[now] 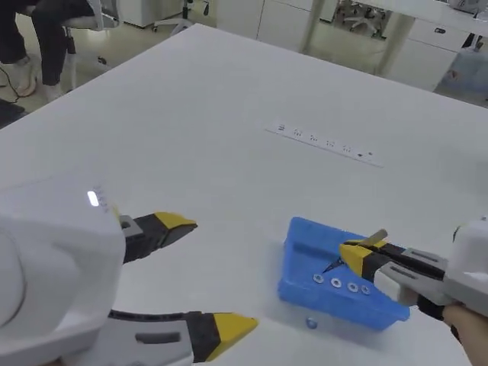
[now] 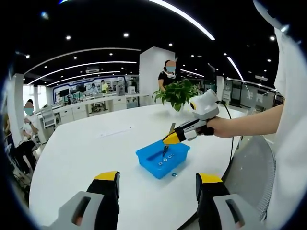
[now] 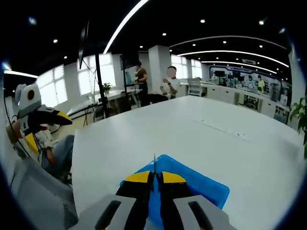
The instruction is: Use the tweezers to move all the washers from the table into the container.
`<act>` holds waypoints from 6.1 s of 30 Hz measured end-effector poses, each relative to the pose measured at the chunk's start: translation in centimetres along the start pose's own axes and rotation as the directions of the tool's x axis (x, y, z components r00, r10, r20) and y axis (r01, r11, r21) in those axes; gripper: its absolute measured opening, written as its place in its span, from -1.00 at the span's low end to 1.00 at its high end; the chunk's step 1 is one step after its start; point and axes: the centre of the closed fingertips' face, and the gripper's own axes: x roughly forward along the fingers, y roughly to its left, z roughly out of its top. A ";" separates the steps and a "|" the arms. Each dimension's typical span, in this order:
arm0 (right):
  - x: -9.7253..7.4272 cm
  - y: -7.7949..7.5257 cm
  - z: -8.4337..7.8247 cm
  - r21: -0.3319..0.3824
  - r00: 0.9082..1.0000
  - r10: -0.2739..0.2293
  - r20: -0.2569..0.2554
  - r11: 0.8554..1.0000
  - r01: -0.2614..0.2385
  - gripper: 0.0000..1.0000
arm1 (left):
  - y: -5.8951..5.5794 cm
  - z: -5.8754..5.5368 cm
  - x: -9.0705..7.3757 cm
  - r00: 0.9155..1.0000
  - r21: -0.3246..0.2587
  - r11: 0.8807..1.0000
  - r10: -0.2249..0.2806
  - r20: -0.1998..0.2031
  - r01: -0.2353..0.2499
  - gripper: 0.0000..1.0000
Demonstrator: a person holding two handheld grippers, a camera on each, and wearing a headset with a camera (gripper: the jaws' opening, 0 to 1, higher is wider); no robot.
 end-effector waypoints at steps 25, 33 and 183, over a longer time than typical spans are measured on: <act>-0.8 3.8 -4.2 0.067 0.997 0.058 -0.052 0.996 -0.055 -0.94 | -0.3 -0.9 -0.4 1.000 -0.008 1.000 0.003 -0.009 -0.003 0.29; 0.0 3.7 -5.9 0.005 0.991 0.060 -0.116 0.998 -0.059 -0.94 | 0.7 -1.3 -0.9 0.999 -0.018 0.999 0.031 -0.014 -0.031 0.29; -1.9 3.7 2.3 -0.068 0.998 0.056 0.018 0.996 -0.055 -0.96 | -0.3 -0.3 0.9 0.999 -0.067 0.998 -0.010 0.049 0.013 0.27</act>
